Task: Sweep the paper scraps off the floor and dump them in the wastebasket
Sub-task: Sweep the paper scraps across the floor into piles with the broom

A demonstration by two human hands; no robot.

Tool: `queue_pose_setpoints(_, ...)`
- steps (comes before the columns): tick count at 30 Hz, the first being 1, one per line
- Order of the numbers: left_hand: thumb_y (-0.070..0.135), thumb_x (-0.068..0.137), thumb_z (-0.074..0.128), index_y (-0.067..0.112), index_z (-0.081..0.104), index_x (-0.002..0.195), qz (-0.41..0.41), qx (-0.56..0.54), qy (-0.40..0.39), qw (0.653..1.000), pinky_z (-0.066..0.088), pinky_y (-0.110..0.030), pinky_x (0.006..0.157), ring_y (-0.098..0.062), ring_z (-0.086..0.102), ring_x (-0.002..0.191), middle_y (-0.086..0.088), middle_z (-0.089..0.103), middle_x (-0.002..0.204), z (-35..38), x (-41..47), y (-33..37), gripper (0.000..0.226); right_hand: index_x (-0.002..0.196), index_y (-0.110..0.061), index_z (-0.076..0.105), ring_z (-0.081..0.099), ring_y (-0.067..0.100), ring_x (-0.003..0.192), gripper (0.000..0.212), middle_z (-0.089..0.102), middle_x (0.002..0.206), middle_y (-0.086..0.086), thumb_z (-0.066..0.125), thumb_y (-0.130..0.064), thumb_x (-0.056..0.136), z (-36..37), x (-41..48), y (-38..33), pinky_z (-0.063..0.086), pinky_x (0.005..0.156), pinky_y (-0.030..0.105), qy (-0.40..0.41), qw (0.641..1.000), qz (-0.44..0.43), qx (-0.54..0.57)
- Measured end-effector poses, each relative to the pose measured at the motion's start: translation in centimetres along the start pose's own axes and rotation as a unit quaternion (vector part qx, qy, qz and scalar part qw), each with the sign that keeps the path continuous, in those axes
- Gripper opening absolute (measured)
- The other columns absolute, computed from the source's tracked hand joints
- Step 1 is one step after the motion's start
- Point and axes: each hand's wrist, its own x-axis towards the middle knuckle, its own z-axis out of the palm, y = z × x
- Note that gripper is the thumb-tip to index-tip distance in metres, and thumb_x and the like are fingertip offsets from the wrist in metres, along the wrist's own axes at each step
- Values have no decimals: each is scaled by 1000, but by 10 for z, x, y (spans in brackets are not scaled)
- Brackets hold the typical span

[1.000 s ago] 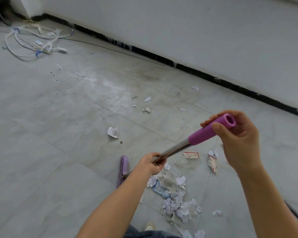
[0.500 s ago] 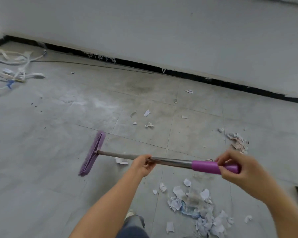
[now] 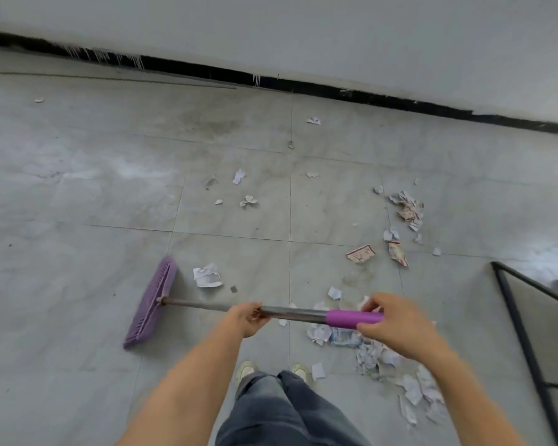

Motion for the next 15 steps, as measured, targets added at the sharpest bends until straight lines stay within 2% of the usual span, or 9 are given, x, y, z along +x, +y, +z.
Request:
queue_pose_setpoints(2,1,98,42,-5,43,72,-13,4,-49,999,43,-32,105,-26,46,68,-14,43,75,30,-10,-7,27,71,-25,57,57,12,69,15,59,72,-6,70,-17,73,-31,-13,16,39,57,19,48,996,24,68)
queue_pose_setpoints(4,2,98,43,-6,44,73,-29,25,-97,994,58,-26,61,-27,48,67,-16,44,76,59,-24,-15,26,66,-24,62,54,2,50,19,58,52,-6,75,-11,71,-54,-30,25,37,46,11,114,983,20,141)
queue_pose_setpoints(5,3,98,44,-6,45,74,-41,30,-117,992,54,-29,43,-28,50,67,-17,46,78,73,-30,-19,25,65,-21,64,50,1,41,19,56,42,-5,76,-8,70,-63,-39,28,35,40,9,152,972,19,180)
queue_pose_setpoints(6,4,98,46,-6,46,75,-50,31,-138,989,49,-30,32,-29,52,66,-18,48,79,86,-38,-24,24,63,-20,65,47,1,36,20,55,38,-6,76,-4,70,-69,-46,30,32,37,7,192,956,15,221)
queue_pose_setpoints(8,6,97,48,-5,47,76,-60,23,-180,982,48,-28,30,-30,61,55,-18,50,80,108,-51,-35,23,58,-19,67,44,4,35,25,55,40,-8,72,2,70,-78,-59,32,31,36,6,272,914,-12,302)
queue_pose_setpoints(9,7,97,49,-5,47,77,-64,9,-199,978,49,-28,31,-30,63,45,-18,51,79,117,-58,-40,23,56,-27,68,43,5,36,34,55,41,-8,71,4,71,-81,-63,30,31,37,6,309,890,-27,334)
queue_pose_setpoints(11,7,97,48,-4,47,76,-73,-28,-228,971,48,-27,31,-27,60,31,-19,52,78,130,-70,-45,24,53,-33,66,40,5,38,37,52,41,-11,72,-2,71,-84,-69,19,30,38,7,355,859,-63,363)
queue_pose_setpoints(13,7,97,48,-4,47,76,-73,-62,-242,966,48,-27,30,-26,58,29,-18,54,73,136,-80,-46,24,56,-28,63,39,4,40,14,50,42,-13,74,-24,64,-86,-74,0,29,40,7,365,862,-105,335)
queue_pose_setpoints(15,6,97,48,-5,47,76,-71,-90,-254,960,48,-28,30,-26,59,31,-18,57,64,135,-90,-43,24,63,-19,60,38,2,42,26,50,45,-14,65,-43,56,-90,-79,-20,28,41,6,367,874,-143,284)
